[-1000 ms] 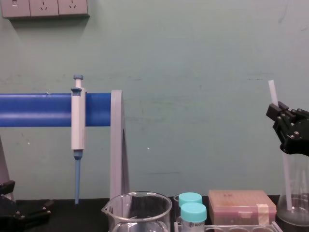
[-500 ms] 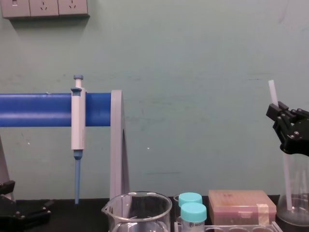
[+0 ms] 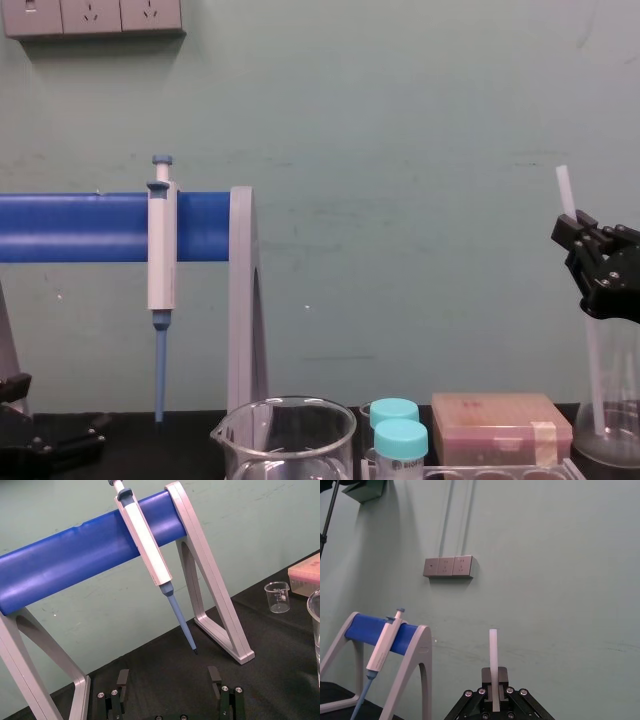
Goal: Pick up the stirring rod with one hand, then place it down.
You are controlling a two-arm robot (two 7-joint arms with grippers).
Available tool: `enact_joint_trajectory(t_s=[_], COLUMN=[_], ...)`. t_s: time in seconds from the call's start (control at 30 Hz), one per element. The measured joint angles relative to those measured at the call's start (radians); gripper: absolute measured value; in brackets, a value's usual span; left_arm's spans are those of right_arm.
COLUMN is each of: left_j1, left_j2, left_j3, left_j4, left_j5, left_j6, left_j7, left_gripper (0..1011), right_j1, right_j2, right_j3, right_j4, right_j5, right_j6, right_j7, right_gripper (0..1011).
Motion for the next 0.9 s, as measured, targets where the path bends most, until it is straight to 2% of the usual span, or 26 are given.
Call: enact_joint_trajectory(t_s=[0.9], left_j1=[0.000], left_j2=[0.000], left_j3=[0.000], left_j4=[0.000], left_j5=[0.000], left_j6=[0.000], left_j7=[0.000], left_gripper=[1000], right_j1=[0.000], right_j2=[0.000], right_j3=[0.000], right_j4=[0.000], right_j5=[0.000], right_j6=[0.000], right_j7=[0.000], right_gripper=[66])
